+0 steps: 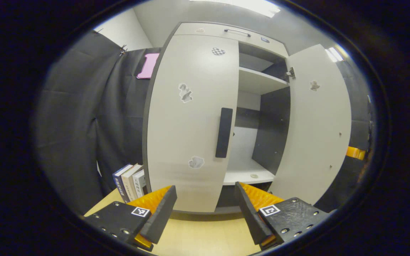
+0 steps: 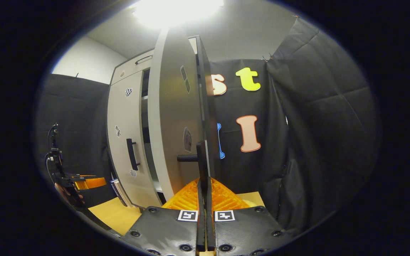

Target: Open the right door of the double-door shoe cabinet with the right hand, and open the left door with the left hand.

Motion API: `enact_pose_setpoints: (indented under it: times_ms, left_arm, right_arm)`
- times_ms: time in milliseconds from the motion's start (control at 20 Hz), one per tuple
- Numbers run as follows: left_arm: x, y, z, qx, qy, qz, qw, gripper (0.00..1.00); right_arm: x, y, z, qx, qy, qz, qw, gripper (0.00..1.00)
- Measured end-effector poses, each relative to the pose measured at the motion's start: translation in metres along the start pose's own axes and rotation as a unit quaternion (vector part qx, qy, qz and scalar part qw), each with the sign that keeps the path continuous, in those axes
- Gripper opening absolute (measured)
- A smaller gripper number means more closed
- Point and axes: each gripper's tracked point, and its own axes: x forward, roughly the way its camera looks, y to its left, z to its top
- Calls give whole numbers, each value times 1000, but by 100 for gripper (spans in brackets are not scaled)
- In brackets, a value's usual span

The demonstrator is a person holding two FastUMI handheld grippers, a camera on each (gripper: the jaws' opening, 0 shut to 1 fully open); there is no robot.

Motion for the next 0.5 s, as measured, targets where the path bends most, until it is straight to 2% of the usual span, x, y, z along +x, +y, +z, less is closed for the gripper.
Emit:
enact_pose_setpoints:
  times_ms: [100, 200, 500]
  left_arm:
    - [11, 2, 18, -10, -17, 9, 1000, 95]
    - [21, 2, 36, -7, -34, 13, 999, 95]
    - [65, -10, 67, 7, -59, 3, 998, 95]
  right_arm:
    - [-10, 1, -3, 16, 8, 17, 1000, 3]
    - [-24, -15, -7, 27, 14, 5, 1000, 2]
    - [-49, -95, -9, 67, 6, -90, 994, 2]
